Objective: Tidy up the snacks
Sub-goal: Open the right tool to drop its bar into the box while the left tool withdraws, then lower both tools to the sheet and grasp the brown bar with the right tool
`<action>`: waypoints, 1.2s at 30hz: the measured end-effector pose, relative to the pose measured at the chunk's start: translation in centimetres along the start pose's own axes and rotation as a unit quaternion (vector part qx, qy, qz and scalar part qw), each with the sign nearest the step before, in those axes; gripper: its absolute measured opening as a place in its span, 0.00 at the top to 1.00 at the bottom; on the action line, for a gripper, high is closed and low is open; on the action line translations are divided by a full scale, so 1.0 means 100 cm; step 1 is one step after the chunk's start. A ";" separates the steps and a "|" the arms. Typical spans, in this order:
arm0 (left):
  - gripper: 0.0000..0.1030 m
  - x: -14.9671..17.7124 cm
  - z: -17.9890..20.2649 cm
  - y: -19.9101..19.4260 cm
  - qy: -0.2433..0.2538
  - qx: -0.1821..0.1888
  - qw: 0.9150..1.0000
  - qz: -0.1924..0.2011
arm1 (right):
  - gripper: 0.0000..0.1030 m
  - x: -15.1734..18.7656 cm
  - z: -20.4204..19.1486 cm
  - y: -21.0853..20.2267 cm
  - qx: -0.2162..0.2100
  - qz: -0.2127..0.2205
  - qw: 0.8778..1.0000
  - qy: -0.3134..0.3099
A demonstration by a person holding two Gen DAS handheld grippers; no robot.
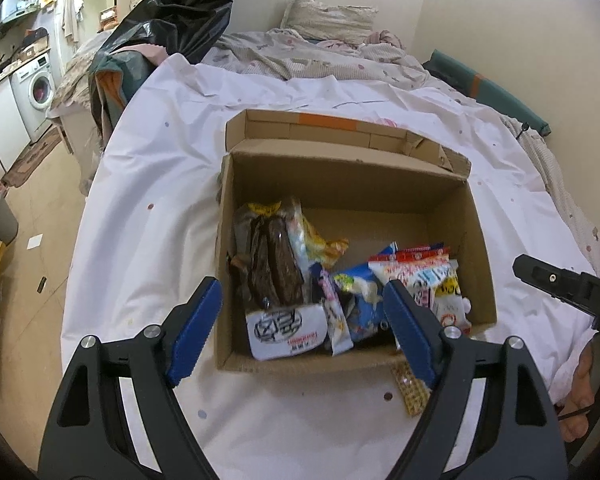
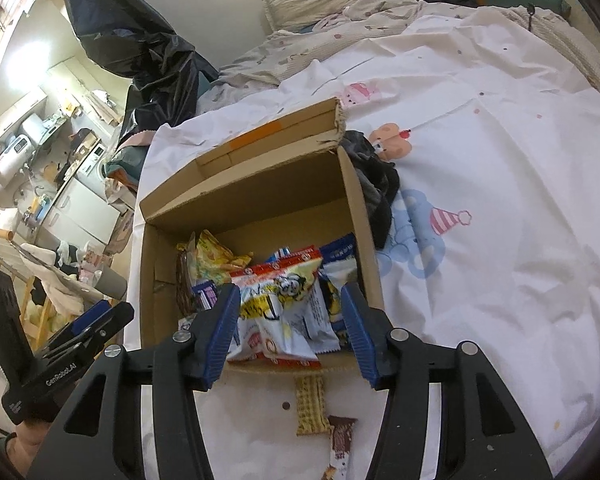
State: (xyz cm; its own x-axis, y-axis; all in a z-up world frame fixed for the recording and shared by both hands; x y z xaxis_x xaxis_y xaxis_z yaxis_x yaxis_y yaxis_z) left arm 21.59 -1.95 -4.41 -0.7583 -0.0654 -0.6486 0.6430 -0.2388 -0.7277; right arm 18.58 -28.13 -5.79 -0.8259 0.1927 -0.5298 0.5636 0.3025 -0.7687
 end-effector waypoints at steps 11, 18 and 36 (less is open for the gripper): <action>0.22 0.030 -0.006 -0.008 -0.027 -0.001 0.999 -0.024 | 0.47 0.063 0.018 0.016 0.047 -0.096 0.994 -0.013; 0.22 0.044 -0.001 -0.001 -0.029 -0.005 0.999 -0.044 | 0.47 0.122 0.010 0.058 0.084 -0.214 0.970 -0.082; 0.22 0.085 0.055 0.036 -0.032 -0.014 0.992 -0.121 | 0.85 0.109 0.026 0.028 0.088 -0.175 0.978 -0.070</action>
State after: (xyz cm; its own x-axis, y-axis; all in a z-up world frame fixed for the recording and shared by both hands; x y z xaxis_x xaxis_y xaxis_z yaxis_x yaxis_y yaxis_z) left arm 16.89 -8.65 -11.28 -0.8953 -0.0702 -0.4398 0.4436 -0.2283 -0.8667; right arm 11.19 -27.66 -14.64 -0.9661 -0.0278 -0.2568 0.2493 0.1599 -0.9551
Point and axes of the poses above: each gripper's, at about its wrist camera, not at the fingertips, and y roughly the way its jaws point, z to its right, x to its underside, the point moved 4 cm from there along y, roughly the way its jaws point, and after that the axes turned 8 degrees about x, right-handed, at the moved point
